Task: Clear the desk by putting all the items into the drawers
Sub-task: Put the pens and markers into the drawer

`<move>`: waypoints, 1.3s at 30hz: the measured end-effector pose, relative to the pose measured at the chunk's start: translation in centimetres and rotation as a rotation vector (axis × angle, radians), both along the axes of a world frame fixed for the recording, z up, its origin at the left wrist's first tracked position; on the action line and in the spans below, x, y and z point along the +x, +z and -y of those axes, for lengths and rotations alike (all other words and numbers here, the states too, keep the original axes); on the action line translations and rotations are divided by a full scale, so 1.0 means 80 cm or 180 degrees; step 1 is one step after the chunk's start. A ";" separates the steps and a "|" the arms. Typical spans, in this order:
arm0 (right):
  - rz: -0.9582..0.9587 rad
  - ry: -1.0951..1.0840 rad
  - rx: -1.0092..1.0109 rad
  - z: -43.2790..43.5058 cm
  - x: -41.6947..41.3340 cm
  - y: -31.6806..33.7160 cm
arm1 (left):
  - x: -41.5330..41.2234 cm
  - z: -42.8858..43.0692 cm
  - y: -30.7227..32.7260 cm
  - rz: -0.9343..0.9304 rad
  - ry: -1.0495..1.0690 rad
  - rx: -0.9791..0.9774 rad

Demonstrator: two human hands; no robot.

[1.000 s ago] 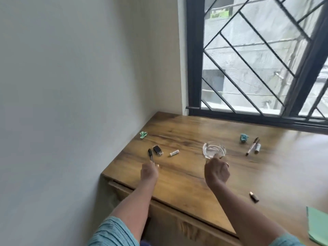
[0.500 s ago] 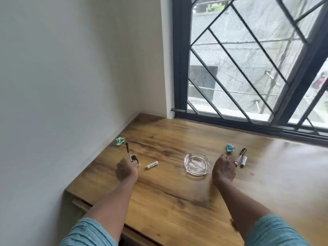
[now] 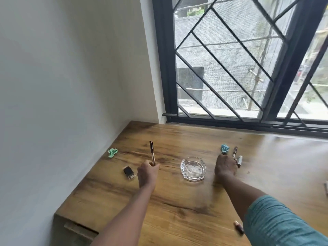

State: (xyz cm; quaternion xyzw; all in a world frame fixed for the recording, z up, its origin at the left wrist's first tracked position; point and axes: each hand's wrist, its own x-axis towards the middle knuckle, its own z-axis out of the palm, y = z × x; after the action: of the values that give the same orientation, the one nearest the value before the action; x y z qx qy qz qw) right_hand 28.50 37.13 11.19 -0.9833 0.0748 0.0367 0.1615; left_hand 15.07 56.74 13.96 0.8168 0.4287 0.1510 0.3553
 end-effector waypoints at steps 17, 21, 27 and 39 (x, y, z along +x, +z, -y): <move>0.0420 -0.0130 0.0555 0.048 -0.176 0.014 | -0.155 0.083 0.028 0.0507 -0.0629 0.0067; 0.0722 -0.0019 0.0421 0.067 -0.275 0.009 | -0.238 0.110 0.024 0.0558 -0.0576 -0.0495; 0.0696 -0.0080 0.0168 0.143 -0.419 -0.005 | -0.341 0.193 -0.003 0.0423 -0.0816 -0.0787; 0.0295 -0.0147 0.0453 0.376 -0.548 -0.025 | -0.427 0.444 -0.024 -0.0078 -0.1641 -0.1165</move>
State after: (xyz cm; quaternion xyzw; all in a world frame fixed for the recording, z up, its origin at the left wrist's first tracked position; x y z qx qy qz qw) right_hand -15.36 7.01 9.18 -0.9680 0.0872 -0.0073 0.2350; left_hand -19.11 21.24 12.08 0.8228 0.2318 -0.0336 0.5179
